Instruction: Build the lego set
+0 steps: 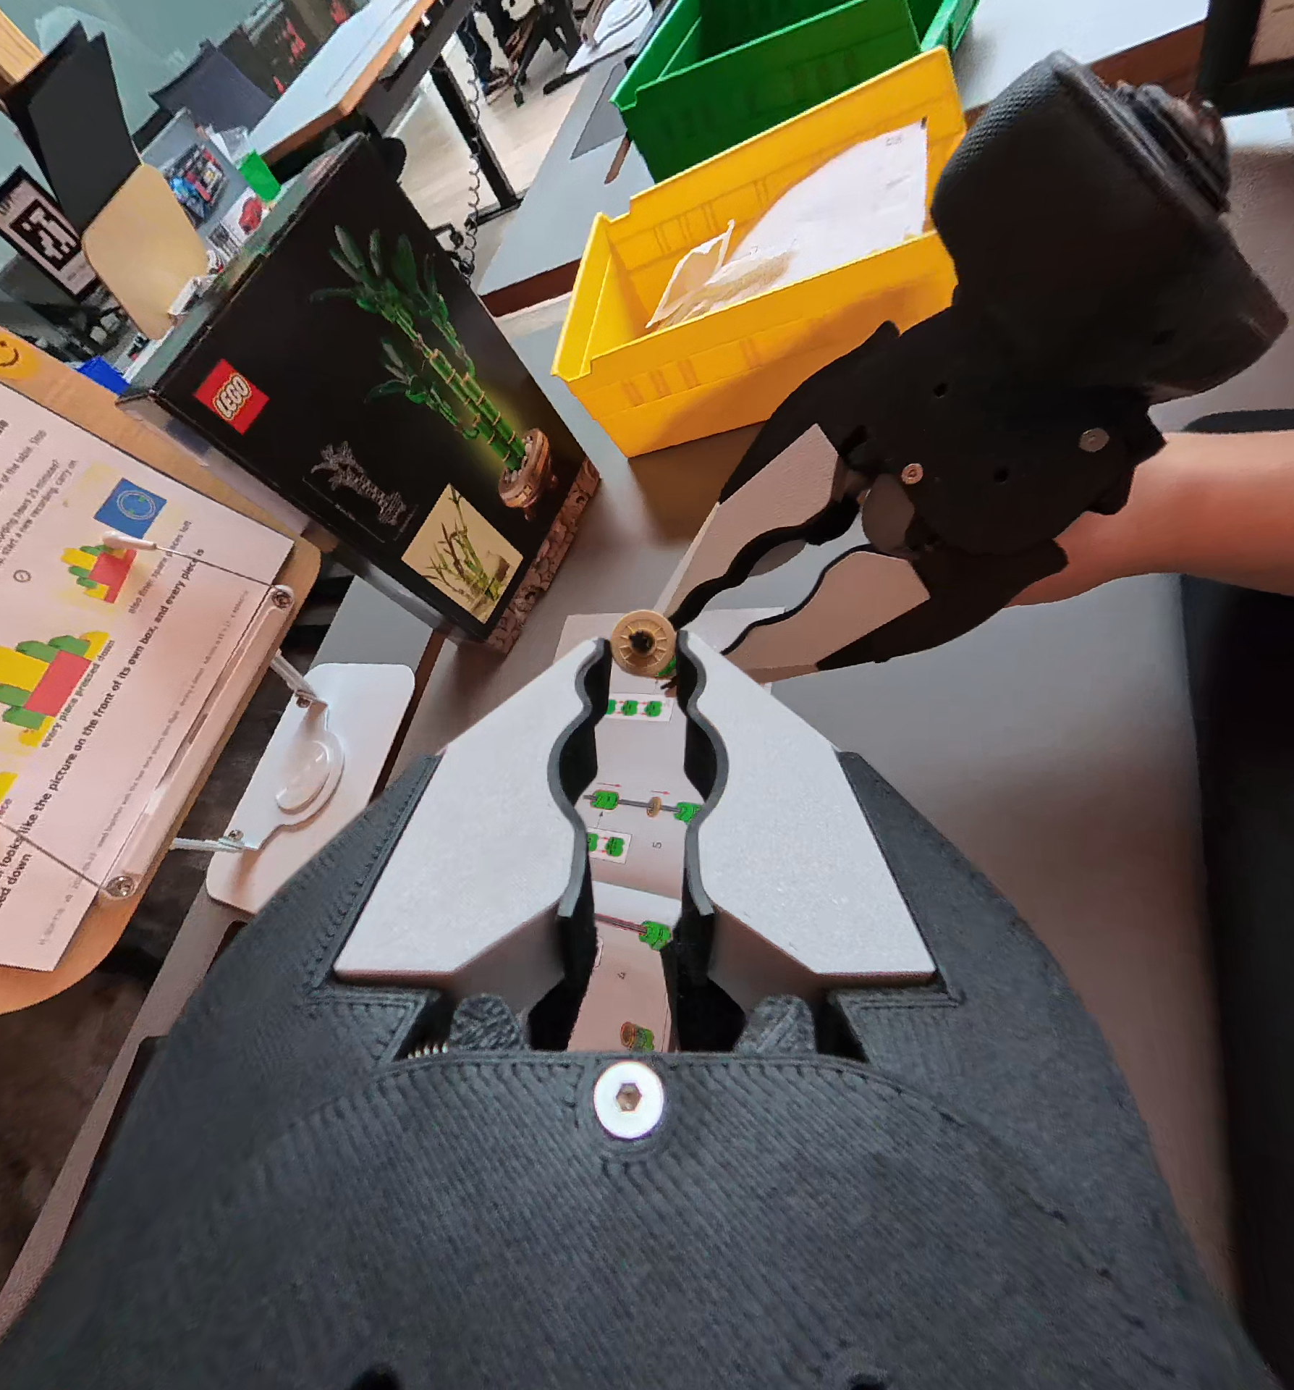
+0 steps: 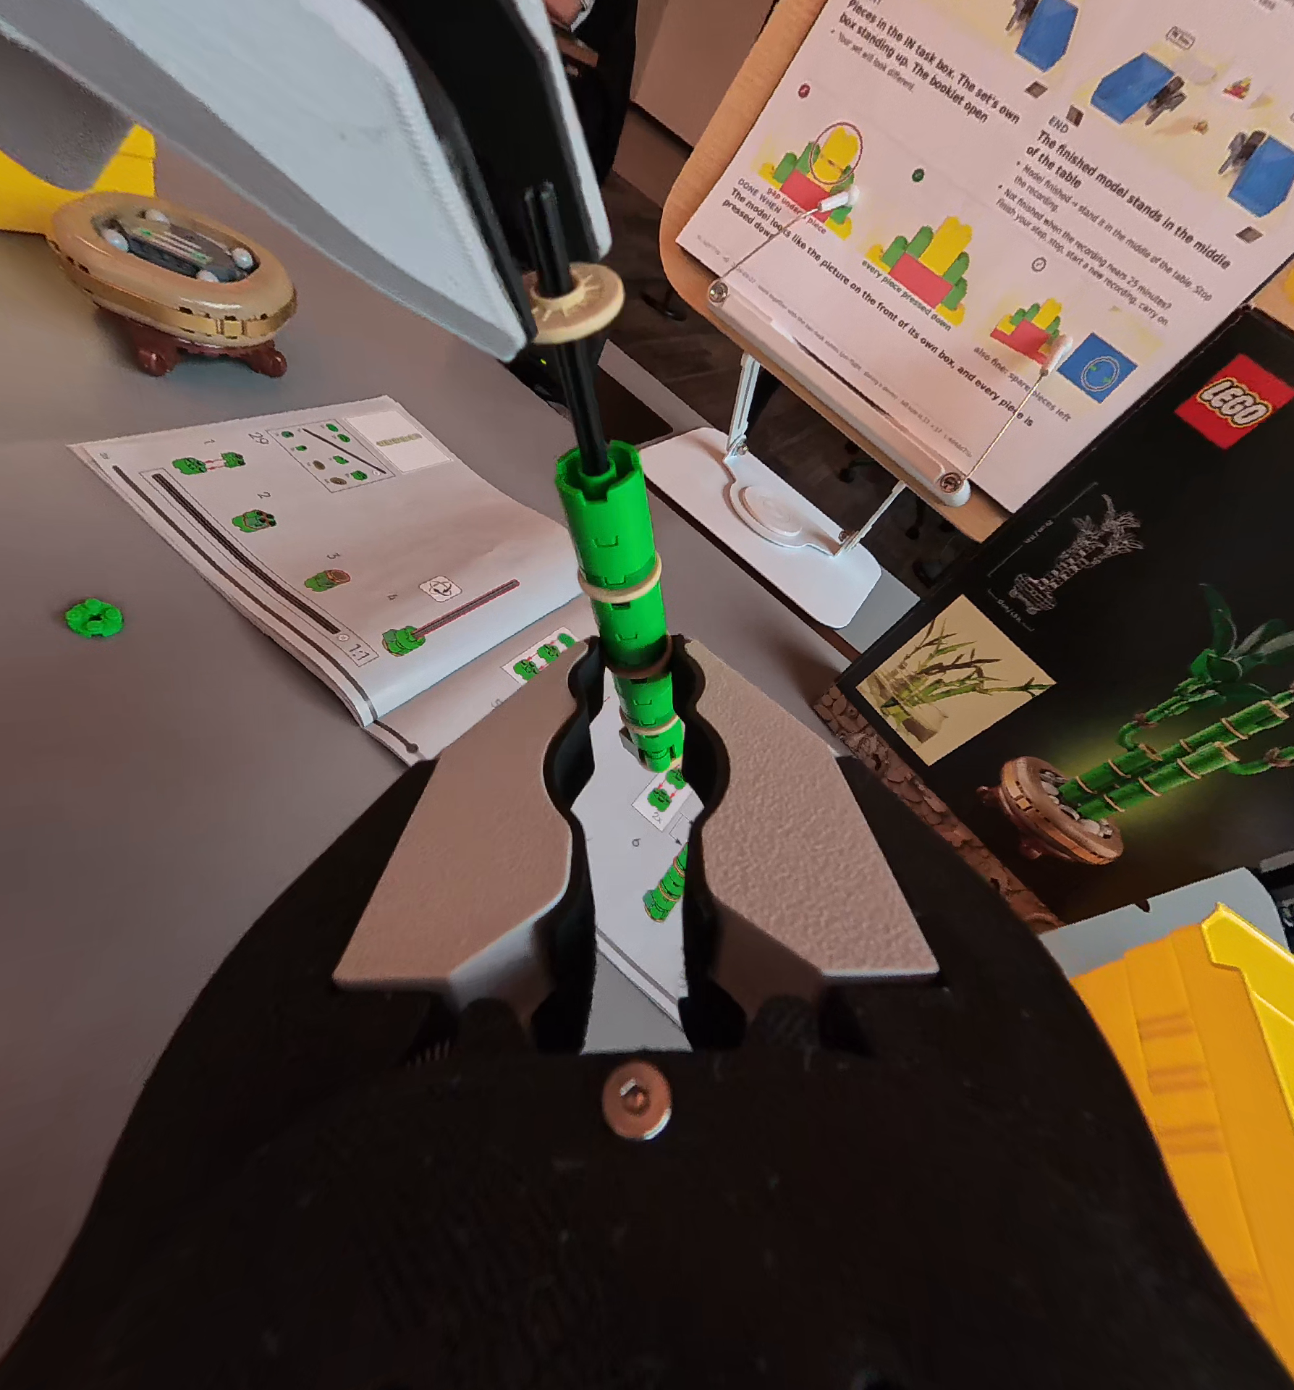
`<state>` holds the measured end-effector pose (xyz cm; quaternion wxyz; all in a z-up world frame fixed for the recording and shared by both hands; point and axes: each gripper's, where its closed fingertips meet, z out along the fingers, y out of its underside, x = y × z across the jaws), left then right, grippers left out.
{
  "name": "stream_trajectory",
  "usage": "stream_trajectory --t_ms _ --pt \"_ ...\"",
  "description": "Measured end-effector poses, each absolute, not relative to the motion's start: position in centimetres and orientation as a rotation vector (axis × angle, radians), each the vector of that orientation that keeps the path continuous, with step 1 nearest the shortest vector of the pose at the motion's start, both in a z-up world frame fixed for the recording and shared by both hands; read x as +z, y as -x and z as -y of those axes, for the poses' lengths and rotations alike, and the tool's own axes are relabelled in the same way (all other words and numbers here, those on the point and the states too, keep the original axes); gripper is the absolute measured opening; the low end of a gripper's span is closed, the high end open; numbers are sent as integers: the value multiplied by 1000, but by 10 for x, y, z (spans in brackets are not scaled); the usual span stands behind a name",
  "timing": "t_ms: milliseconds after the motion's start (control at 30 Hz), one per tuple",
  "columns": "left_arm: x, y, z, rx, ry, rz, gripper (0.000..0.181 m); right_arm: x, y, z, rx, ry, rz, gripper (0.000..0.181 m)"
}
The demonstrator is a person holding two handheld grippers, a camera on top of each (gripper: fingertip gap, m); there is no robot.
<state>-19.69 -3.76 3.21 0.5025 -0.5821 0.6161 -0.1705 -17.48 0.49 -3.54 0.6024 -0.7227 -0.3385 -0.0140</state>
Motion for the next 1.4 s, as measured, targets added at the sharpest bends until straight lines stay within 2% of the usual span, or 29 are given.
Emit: stream_trajectory --t_ms 300,467,633,733,1067,1400 --pt "18 194 34 -412 1449 -1516 16 -42 185 -2 134 1713 775 16" --pt "31 198 32 -539 1493 -1427 47 -47 187 0 337 1783 717 16" --pt "71 221 32 -767 1443 -1272 29 -52 193 7 708 1873 608 16" --pt "78 221 30 -890 1449 -1210 23 -53 197 8 725 1868 623 16" --pt "27 183 20 -1008 1493 -1289 12 -71 211 17 780 1950 705 16" --pt "-7 178 15 -968 1621 -1366 4 -73 226 34 1129 1997 674 16"
